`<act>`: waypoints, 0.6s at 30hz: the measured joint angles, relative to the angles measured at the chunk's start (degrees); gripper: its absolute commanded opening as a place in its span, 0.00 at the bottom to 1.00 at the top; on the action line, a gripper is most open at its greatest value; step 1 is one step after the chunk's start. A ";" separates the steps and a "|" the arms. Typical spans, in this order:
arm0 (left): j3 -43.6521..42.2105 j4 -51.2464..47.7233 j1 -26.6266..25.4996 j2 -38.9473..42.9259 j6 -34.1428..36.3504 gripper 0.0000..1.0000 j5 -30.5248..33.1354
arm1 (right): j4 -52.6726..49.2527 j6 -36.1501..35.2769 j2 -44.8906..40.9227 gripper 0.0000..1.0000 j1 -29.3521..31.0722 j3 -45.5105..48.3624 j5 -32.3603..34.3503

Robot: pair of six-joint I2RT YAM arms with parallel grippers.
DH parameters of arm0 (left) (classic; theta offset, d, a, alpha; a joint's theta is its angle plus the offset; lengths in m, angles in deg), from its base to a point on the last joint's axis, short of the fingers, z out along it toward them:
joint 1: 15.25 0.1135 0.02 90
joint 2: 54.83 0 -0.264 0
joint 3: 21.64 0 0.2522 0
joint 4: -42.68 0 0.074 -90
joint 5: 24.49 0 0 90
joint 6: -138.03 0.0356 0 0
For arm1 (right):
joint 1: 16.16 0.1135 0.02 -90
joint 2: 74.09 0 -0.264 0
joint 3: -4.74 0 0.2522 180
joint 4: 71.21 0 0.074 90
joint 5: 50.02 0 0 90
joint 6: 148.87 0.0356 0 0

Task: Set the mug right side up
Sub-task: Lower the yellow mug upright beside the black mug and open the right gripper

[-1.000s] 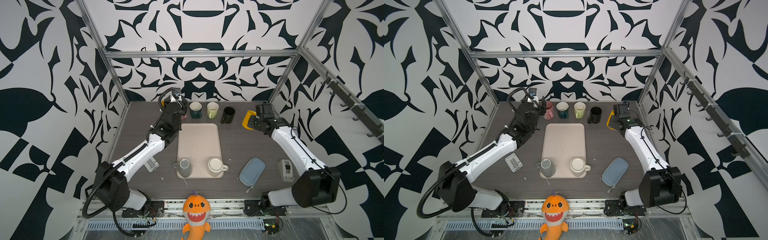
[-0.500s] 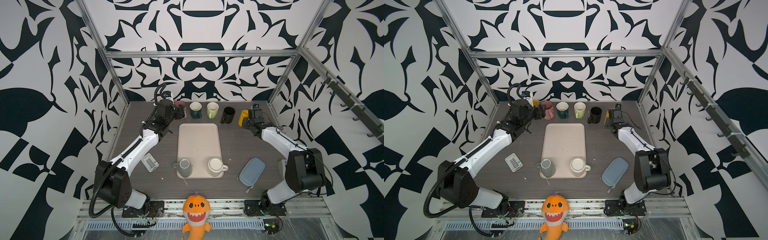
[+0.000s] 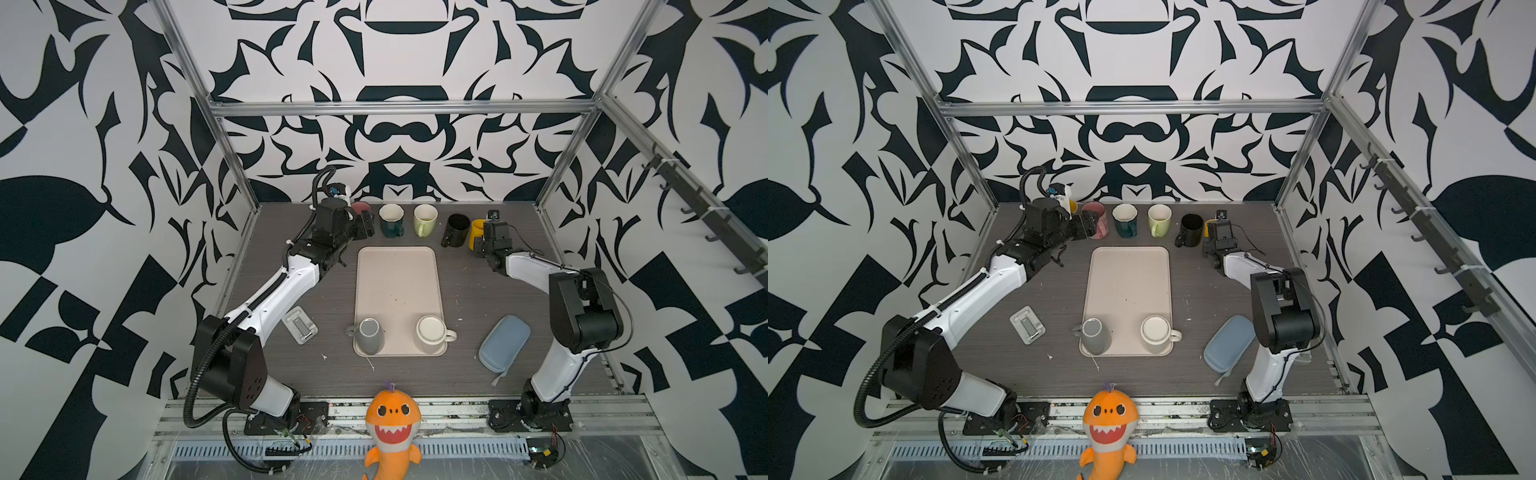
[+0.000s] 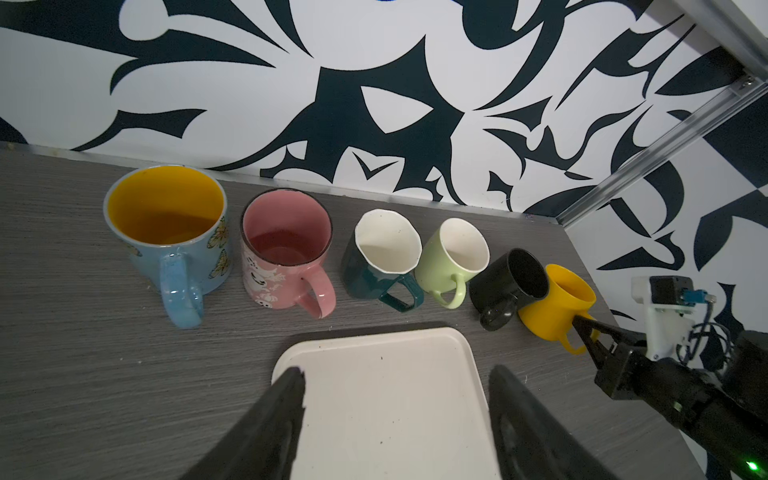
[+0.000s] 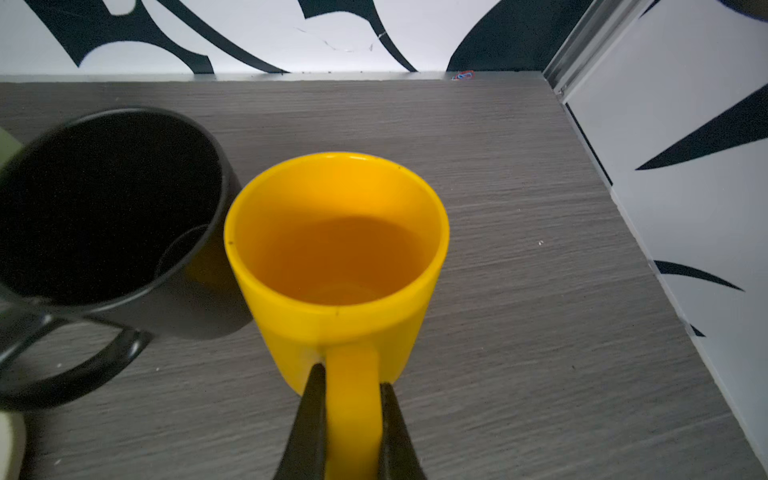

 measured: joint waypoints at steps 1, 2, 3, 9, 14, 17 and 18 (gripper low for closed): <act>0.00 0.00 0.02 0.00 -0.11 0.74 0.00 | 0.50 -0.15 0.37 0.00 0.00 -0.15 0.11; 0.00 0.00 0.00 -0.02 -0.13 0.74 -0.02 | 1.05 -0.20 0.72 0.00 0.00 -0.24 0.22; 0.00 -0.02 0.00 -0.02 -0.15 0.74 -0.02 | 1.49 -0.22 1.07 0.00 0.00 -0.39 0.37; 0.00 -0.02 0.02 -0.04 -0.26 0.75 0.00 | 3.28 -0.20 2.47 0.00 0.00 -1.09 1.01; 0.00 0.00 0.02 -0.04 -0.26 0.75 0.00 | 3.34 0.00 2.56 0.10 0.04 -1.09 1.42; 0.00 -0.02 0.07 -0.04 -0.26 0.76 0.02 | 3.32 0.37 2.56 0.16 0.11 -1.07 1.51; 0.00 -0.02 0.07 -0.04 -0.26 0.76 0.04 | 3.32 0.66 2.56 0.18 0.13 -1.07 1.64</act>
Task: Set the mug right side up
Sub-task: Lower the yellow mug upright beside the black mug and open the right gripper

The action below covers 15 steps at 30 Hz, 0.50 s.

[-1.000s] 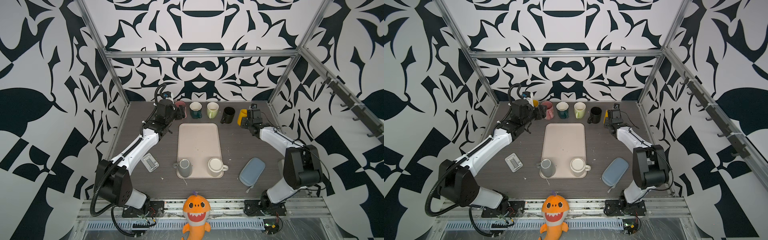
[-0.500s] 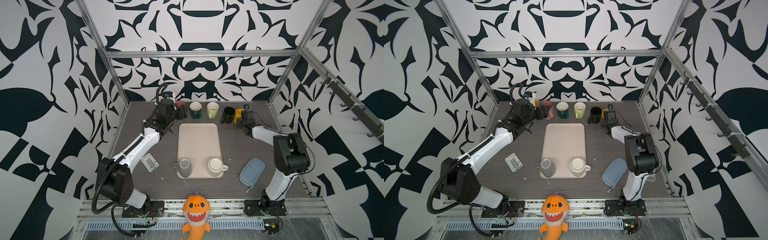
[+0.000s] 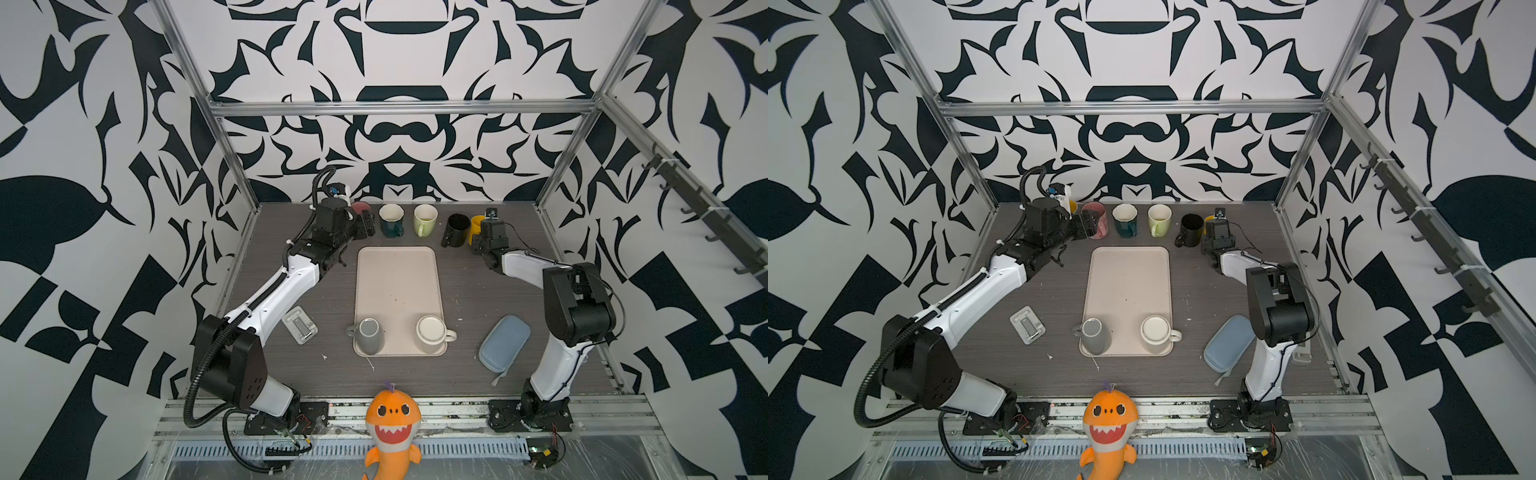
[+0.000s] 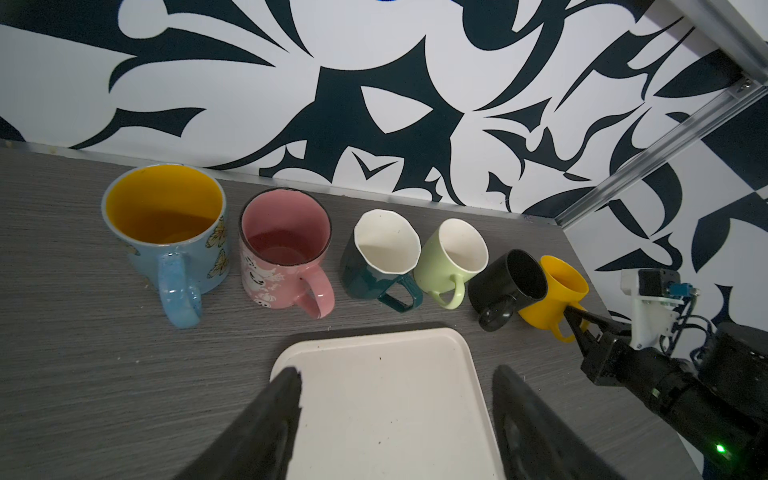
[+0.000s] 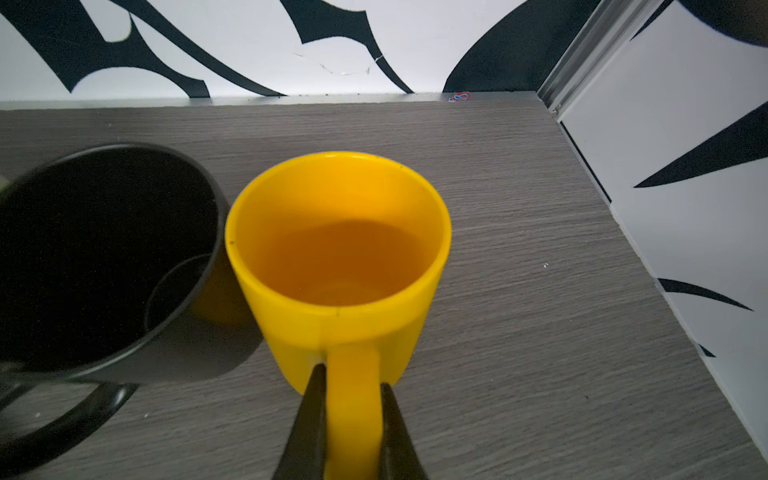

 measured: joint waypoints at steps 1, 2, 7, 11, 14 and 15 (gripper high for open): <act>0.00 0.00 0.00 0.00 0.00 0.76 0.00 | 0.09 0.33 0.00 0.20 0.02 0.02 0.15; 0.00 0.00 0.00 0.00 0.00 0.76 0.00 | 0.28 0.66 0.00 0.21 0.02 0.02 0.31; 0.00 0.00 0.02 0.00 0.00 0.76 0.00 | 0.68 1.66 -0.07 0.26 0.15 0.59 0.79; 0.00 -0.04 0.02 0.00 0.00 0.76 -0.02 | 0.68 2.54 -0.35 0.32 0.26 1.33 1.03; 0.00 -0.22 0.02 0.00 0.02 0.76 -0.02 | 0.63 3.04 -1.09 0.37 0.35 2.49 1.03; 0.00 -0.31 0.02 0.00 0.02 0.76 -0.02 | 0.55 3.28 -1.57 0.38 0.42 3.04 1.03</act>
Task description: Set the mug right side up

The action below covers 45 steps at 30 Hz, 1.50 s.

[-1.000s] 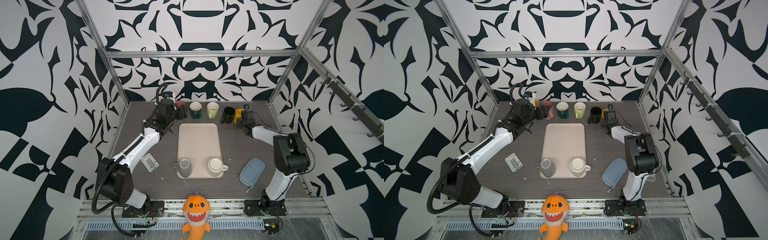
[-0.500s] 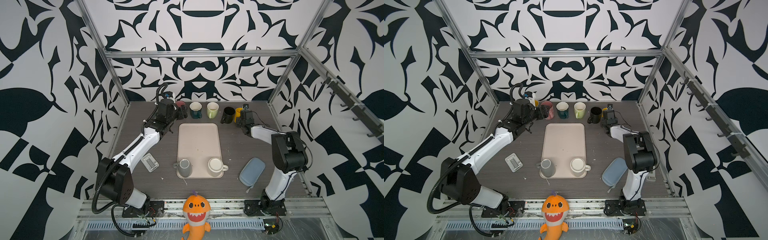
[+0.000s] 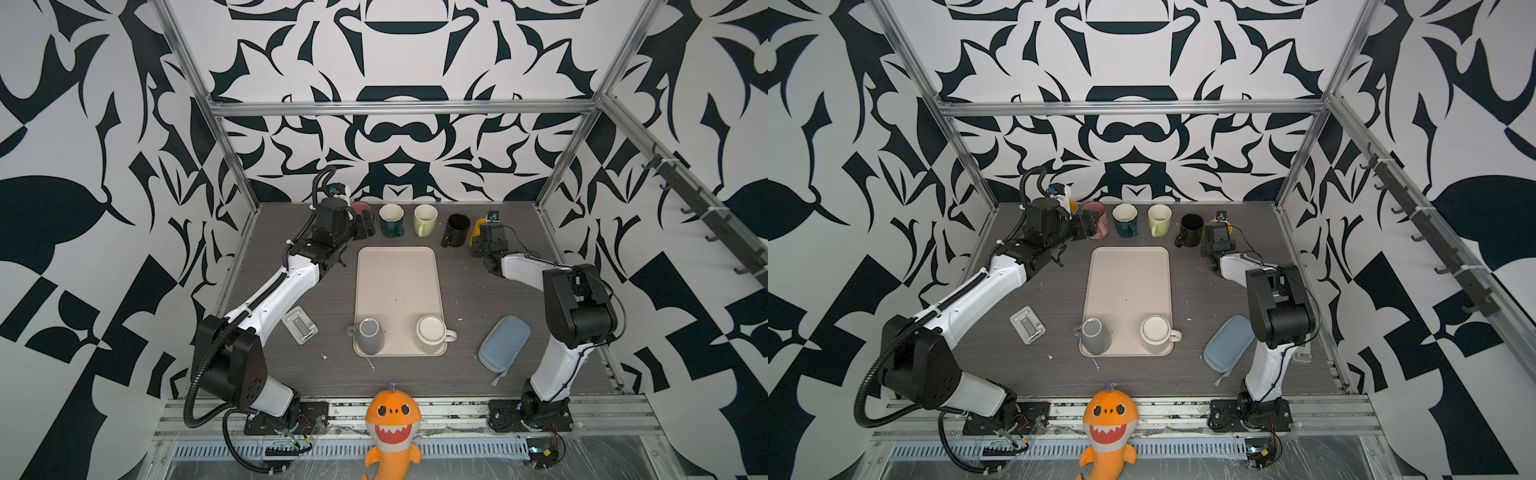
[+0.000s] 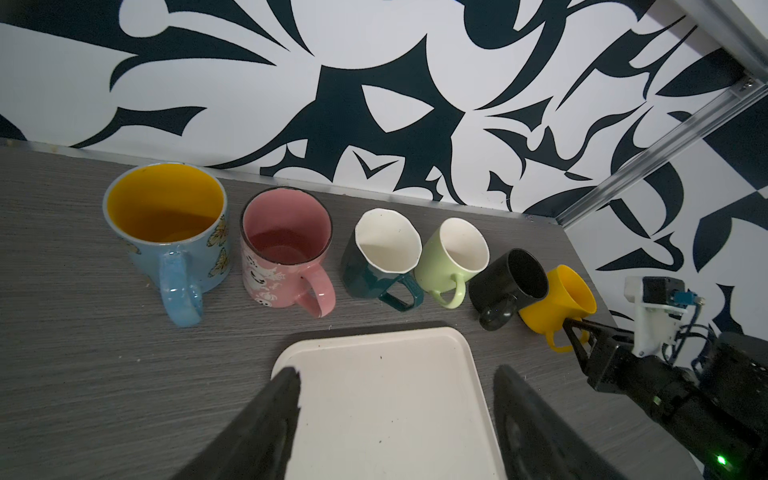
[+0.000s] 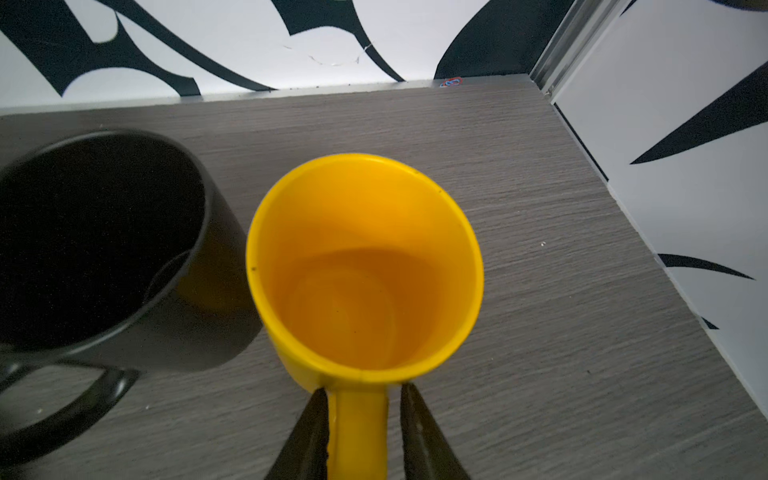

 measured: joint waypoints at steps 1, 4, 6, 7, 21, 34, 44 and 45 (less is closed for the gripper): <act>0.00 -0.11 0.00 0.00 0.00 0.77 0.00 | -0.11 0.26 -0.57 0.41 0.13 0.52 0.00; 0.00 -0.13 0.00 0.00 0.04 0.77 0.00 | -0.11 0.90 -2.40 0.44 0.33 1.70 0.15; 0.00 -0.13 0.00 0.02 0.09 0.77 0.00 | -0.11 1.18 -3.80 0.46 0.61 2.23 0.33; 0.00 -0.13 -0.02 0.02 0.13 0.77 0.00 | -0.11 1.38 -4.63 0.46 0.72 2.45 0.44; -3.58 -0.70 0.02 5.09 2.80 0.78 4.22 | -23.85 11.93 -19.34 0.37 4.59 -3.69 -4.20; -7.15 -1.55 0.13 9.05 8.24 0.79 14.03 | -69.29 32.37 -20.68 0.34 4.59 -20.35 -32.24; -12.76 -2.03 0.13 11.82 8.48 0.80 15.52 | -80.13 42.51 -14.58 0.44 4.87 -15.72 -47.06; -12.90 -2.16 0.13 12.20 8.46 0.80 15.65 | -80.59 43.32 -14.25 0.45 5.11 -15.17 -47.84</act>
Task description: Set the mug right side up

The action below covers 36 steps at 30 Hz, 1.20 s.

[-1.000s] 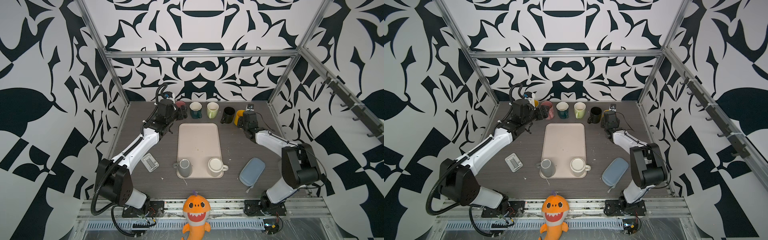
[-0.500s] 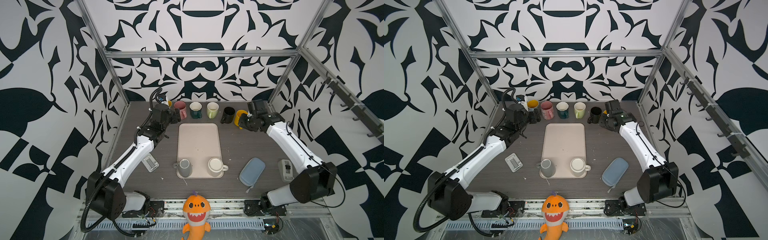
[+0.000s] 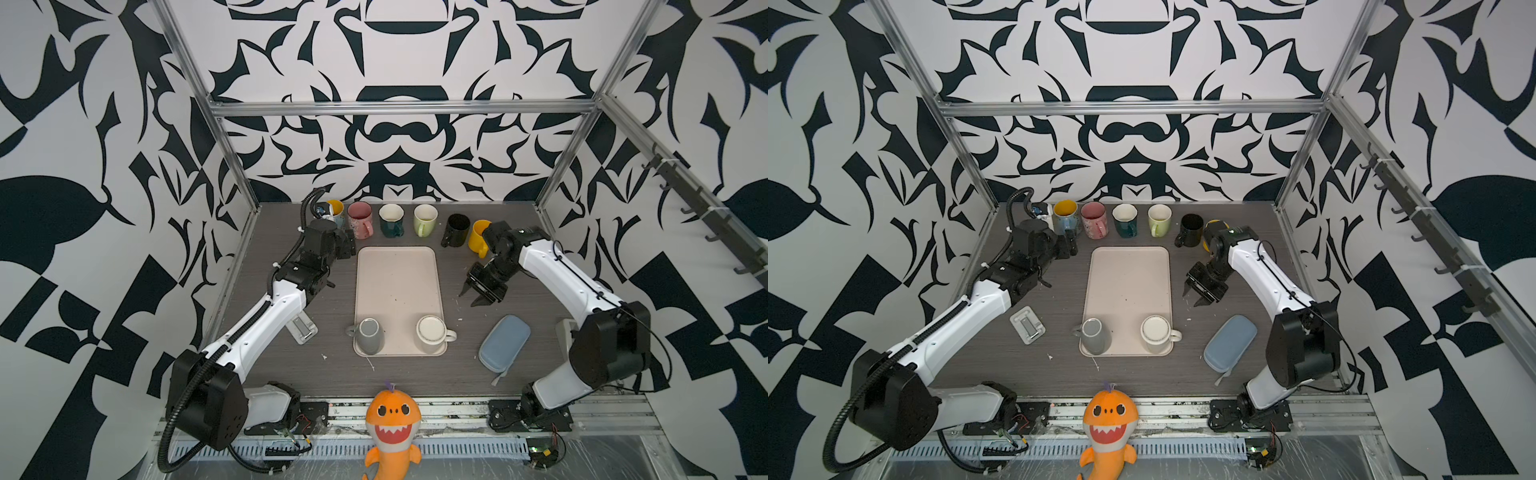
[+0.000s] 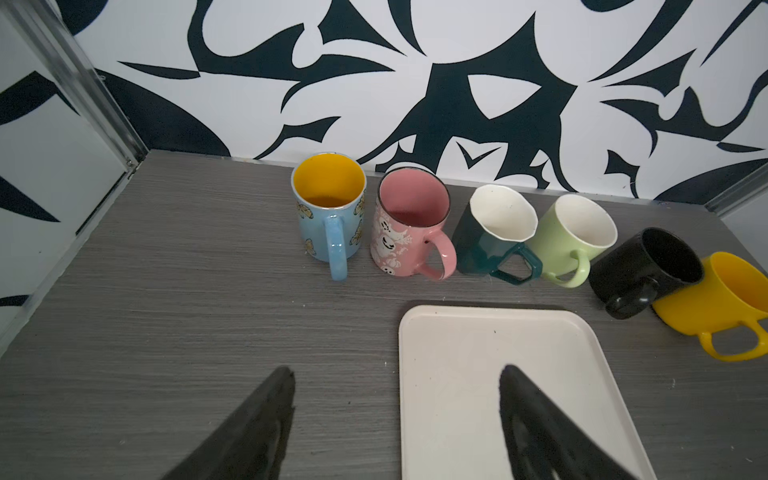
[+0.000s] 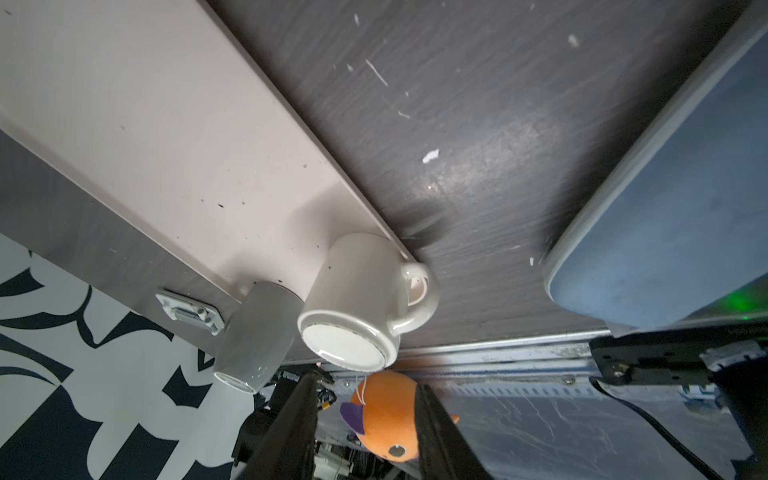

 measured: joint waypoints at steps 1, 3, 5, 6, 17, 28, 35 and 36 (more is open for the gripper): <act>0.00 0.04 0.00 0.26 -0.07 0.80 0.07 | -0.26 0.87 0.26 0.45 0.15 0.57 -0.66; 0.00 0.09 0.00 0.57 -0.24 0.80 0.26 | -0.46 2.40 0.79 0.46 0.66 1.81 -1.60; 0.00 0.02 0.00 0.59 -0.50 0.80 0.33 | -0.44 3.96 1.62 0.47 1.75 3.15 -2.40; 0.00 -0.07 0.00 0.59 -0.68 0.80 0.37 | -0.35 4.79 2.23 0.48 2.54 3.80 -2.73; -0.31 -0.48 0.00 0.59 -1.55 0.81 1.01 | 3.17 14.60 3.67 0.61 7.76 8.09 -3.08; -0.74 -1.81 0.00 0.59 -3.10 0.82 1.51 | 13.07 30.10 -4.28 0.73 12.09 17.70 0.92; -0.74 -2.43 0.00 0.59 -4.20 0.82 1.55 | 20.00 40.74 -10.23 0.73 14.03 22.93 4.28; -0.74 -2.60 0.00 0.59 -4.35 0.82 1.55 | 21.03 42.25 -10.75 0.73 14.56 23.61 4.92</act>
